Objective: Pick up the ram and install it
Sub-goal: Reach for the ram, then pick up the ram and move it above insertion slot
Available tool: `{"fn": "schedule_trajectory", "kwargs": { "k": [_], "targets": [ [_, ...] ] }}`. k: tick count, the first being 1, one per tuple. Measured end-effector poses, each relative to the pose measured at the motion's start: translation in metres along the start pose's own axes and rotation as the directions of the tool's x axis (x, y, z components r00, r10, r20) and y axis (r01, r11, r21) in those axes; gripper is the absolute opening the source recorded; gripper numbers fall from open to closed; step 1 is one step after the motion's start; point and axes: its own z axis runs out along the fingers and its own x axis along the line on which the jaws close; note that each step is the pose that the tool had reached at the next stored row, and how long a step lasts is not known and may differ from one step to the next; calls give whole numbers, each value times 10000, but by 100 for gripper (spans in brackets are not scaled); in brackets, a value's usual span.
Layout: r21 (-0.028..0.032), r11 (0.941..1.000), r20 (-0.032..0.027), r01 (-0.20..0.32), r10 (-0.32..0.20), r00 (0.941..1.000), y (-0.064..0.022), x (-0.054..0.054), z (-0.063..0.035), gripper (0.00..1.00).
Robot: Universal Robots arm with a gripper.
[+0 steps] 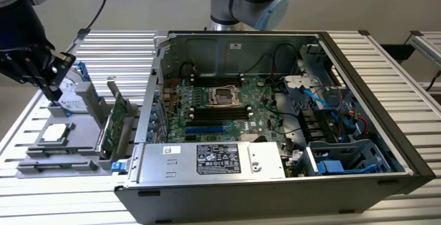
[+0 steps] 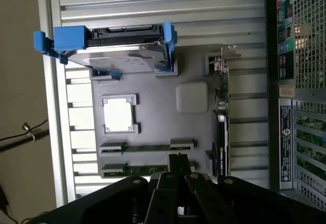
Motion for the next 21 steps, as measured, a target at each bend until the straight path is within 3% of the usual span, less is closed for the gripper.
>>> {"fn": "schedule_trajectory", "kwargs": {
  "k": [7,21],
  "targets": [
    [7,10000,-107,-4,4,9999,-171,126,68,11],
    [6,10000,-115,-2,2,9999,-181,163,75,11]
  ]
}}
